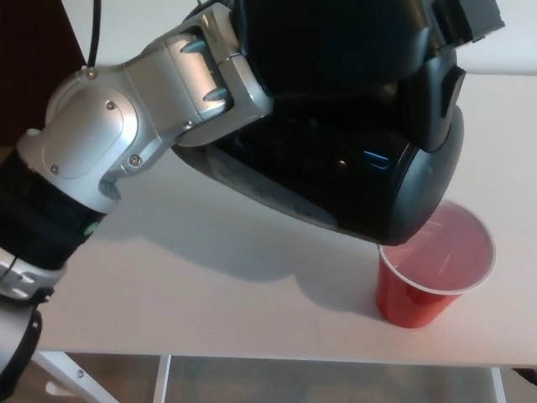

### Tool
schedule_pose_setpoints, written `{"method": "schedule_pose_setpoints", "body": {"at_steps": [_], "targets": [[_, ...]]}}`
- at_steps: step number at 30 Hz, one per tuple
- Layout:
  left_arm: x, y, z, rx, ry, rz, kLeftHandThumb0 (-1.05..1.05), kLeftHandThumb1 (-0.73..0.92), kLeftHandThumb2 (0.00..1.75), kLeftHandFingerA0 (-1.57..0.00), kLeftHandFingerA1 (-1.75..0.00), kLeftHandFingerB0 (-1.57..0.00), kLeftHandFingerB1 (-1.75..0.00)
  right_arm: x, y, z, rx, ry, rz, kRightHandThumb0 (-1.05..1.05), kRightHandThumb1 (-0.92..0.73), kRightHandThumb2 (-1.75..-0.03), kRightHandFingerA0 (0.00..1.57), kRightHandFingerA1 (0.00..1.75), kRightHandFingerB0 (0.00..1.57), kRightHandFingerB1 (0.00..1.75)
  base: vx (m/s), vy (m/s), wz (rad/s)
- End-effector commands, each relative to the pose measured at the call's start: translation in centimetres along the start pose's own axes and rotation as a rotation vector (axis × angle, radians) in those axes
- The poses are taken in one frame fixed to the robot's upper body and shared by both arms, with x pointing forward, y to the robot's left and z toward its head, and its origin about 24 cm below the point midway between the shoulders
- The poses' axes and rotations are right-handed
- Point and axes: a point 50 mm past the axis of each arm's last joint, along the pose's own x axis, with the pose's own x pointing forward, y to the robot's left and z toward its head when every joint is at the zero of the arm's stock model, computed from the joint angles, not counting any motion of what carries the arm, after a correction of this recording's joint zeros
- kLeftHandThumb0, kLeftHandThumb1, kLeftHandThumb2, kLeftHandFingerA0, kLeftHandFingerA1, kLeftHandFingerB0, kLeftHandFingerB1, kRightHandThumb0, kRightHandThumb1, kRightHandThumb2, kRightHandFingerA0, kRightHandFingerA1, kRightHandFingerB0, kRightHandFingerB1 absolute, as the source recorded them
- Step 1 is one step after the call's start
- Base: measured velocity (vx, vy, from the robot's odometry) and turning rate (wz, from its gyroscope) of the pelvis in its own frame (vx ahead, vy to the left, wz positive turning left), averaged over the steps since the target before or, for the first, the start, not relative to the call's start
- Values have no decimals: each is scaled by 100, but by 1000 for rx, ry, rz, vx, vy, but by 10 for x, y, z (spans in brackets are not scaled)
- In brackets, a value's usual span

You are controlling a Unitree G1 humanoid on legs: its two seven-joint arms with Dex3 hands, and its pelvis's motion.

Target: The robot walk towards a table in front and uses its left hand to pick up the pot from the base and pour water to the cup on the right hand side

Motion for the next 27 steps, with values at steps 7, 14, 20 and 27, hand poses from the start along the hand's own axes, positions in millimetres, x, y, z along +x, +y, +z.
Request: {"method": "schedule_pose_setpoints", "body": {"at_steps": [7,14,20,27], "targets": [[1,0,4,10,-60,2,-39,52,58,-113,-149,-100,-55,4,10,28,-34,-84,33,-54,-53,-56,66,61,51,40,0,0,0],[3,0,5,7,-69,17,-37,50,57,-114,-150,-100,-56,4,9,26,-25,-85,25,-53,-54,-56,66,62,49,40,0,0,0],[3,5,5,-112,102,50,-37,56,60,-116,-152,-97,-58,3,9,19,-28,-76,35,-53,-54,-57,66,65,53,44,0,0,0],[-1,12,-7,-258,378,127,-21,42,87,-127,-135,-79,-82,-2,0,-4,-71,-14,16,-54,-42,-86,54,69,44,57,0,0,0]]}}
